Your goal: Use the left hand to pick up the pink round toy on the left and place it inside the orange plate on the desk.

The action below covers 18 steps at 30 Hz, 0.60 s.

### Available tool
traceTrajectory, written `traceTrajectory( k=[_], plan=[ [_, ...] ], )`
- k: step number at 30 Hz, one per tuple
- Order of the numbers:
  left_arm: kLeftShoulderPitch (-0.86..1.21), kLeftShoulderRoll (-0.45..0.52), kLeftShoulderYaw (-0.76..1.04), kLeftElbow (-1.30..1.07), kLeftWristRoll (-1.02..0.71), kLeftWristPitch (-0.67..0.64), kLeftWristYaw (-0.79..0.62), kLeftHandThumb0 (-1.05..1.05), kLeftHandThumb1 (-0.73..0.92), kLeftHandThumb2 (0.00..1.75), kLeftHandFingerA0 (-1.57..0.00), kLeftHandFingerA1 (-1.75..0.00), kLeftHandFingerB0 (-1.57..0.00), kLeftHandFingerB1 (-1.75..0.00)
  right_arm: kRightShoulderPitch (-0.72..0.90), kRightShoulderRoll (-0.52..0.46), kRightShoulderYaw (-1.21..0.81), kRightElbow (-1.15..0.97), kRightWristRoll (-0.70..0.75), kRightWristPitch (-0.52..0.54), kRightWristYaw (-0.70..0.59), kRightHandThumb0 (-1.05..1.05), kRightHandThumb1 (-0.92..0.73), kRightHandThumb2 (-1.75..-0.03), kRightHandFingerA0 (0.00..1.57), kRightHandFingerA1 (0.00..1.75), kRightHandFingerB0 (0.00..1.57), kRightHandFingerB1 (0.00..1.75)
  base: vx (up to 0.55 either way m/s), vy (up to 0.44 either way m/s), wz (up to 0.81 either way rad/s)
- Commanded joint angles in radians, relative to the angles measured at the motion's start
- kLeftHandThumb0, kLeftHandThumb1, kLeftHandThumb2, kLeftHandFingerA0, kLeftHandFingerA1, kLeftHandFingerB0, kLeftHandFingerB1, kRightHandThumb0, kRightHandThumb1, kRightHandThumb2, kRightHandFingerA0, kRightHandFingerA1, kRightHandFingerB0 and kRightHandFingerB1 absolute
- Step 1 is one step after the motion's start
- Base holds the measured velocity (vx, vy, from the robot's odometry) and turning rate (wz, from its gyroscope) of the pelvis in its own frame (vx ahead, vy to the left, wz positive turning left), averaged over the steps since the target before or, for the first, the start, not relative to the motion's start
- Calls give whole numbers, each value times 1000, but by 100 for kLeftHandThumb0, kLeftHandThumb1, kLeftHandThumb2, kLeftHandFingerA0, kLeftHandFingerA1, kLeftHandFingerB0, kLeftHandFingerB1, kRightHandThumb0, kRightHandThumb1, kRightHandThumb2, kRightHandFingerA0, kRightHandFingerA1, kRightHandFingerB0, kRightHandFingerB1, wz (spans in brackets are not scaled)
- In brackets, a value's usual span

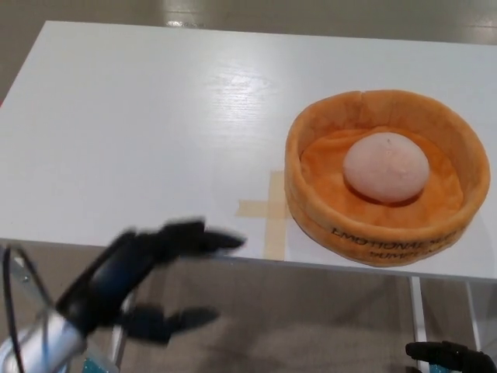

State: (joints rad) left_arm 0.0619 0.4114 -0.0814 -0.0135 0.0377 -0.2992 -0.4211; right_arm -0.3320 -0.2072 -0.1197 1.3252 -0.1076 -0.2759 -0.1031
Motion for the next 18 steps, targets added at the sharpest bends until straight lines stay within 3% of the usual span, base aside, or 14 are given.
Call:
traceTrajectory(
  k=[1,7,9,11,13,14,16,17,18],
  plan=[
    [114,-15,35,346,-216,-17,-249,-7,56,56,-60,-46,-57,-44,12,-21,11,6,-14,7,1,-29,-55,-56,80,69,77,52,0,0,0],
    [4,-77,52,669,-118,-58,-137,-9,55,56,-66,-48,-57,-43,9,-22,1,7,-2,18,5,-29,-53,-56,80,66,79,53,0,0,0],
    [-75,-126,66,859,-44,-55,64,-21,49,62,-73,-51,-64,-47,18,-18,10,8,-12,13,1,-29,-55,-56,79,63,77,52,0,0,0],
    [-97,-134,67,910,-25,-60,111,-21,49,62,-73,-51,-64,-47,20,-17,15,9,-16,13,-1,-29,-55,-56,79,63,77,52,0,0,0],
    [-142,-154,60,1006,19,-57,252,-23,51,55,-73,-45,-64,-42,26,-14,11,8,-12,11,4,-27,-55,-56,78,62,76,53,0,0,0],
    [-160,-162,60,1045,30,-52,299,-34,43,69,-67,-54,-57,-51,29,-13,9,8,-9,10,6,-27,-55,-56,77,62,76,53,0,0,0],
    [-178,-168,61,1086,36,-53,331,-34,43,69,-67,-54,-57,-51,31,-12,8,9,-6,9,7,-27,-55,-56,77,62,76,53,0,0,0],
    [-191,-171,63,1111,34,-39,353,-29,49,56,-69,-45,-61,-40,33,-12,9,9,-8,9,6,-28,-55,-56,77,60,76,52,0,0,0],
    [-201,-174,65,1131,34,-32,368,-29,49,56,-69,-45,-61,-40,34,-12,11,9,-9,9,6,-28,-55,-56,77,60,76,52,0,0,0]
  ],
)
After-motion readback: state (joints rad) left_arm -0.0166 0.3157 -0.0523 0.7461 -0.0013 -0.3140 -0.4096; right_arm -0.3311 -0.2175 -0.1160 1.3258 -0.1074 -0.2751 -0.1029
